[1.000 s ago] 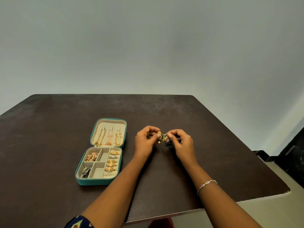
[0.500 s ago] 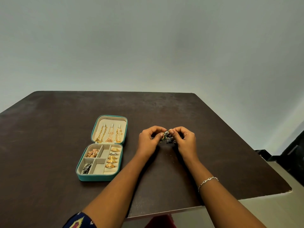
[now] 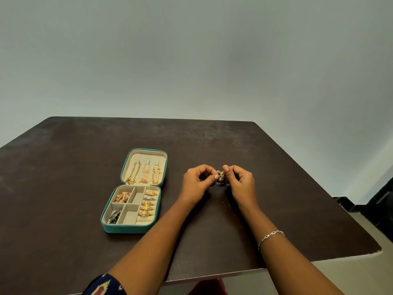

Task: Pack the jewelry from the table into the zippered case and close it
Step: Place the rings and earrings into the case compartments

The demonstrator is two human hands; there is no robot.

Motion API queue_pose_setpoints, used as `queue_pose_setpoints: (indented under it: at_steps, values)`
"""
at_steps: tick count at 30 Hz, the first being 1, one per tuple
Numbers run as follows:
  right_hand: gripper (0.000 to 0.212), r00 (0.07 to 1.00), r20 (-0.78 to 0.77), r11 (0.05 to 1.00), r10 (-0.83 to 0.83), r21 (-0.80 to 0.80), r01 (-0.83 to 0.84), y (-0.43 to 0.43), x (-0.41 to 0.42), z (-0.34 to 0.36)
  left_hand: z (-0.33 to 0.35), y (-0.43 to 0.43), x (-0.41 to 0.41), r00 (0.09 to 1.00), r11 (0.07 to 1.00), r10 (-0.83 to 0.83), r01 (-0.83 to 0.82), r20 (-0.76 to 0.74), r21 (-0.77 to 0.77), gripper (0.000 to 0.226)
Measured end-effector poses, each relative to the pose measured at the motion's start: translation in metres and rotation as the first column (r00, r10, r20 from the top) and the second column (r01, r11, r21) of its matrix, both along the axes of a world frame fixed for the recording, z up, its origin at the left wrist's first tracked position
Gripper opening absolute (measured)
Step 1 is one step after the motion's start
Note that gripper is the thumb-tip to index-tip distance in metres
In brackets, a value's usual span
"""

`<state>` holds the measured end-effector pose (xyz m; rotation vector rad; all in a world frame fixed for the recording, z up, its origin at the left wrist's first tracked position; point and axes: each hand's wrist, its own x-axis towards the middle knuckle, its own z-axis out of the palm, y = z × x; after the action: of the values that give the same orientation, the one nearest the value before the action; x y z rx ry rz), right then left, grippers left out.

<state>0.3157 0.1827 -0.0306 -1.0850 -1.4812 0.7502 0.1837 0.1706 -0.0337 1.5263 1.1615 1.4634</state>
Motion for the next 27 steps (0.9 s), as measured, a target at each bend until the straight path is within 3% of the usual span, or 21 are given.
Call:
queue_pose_setpoints:
  at_steps: [12, 17, 27]
  values:
    - [0.025, 0.974, -0.093, 0.977, 0.208, -0.026, -0.211, -0.0044, 0.0001, 0.0051, -0.0015, 0.0013, -0.002, 0.998, 0.998, 0.051, -0.05, 0.03, -0.03, 0.012]
    - [0.024, 0.974, -0.089, 0.977, 0.21, -0.01, -0.211, -0.0058, 0.0007, 0.0051, -0.0009, 0.0003, -0.0022, 0.999, 0.998, 0.039, -0.039, 0.012, -0.042, 0.004]
    - [0.031, 0.993, -0.041, 0.994, 0.112, 0.007, -0.112, -0.0002, 0.002, 0.001, -0.0018, -0.0034, -0.0043, 0.994, 0.994, 0.099, -0.097, 0.038, -0.056, 0.03]
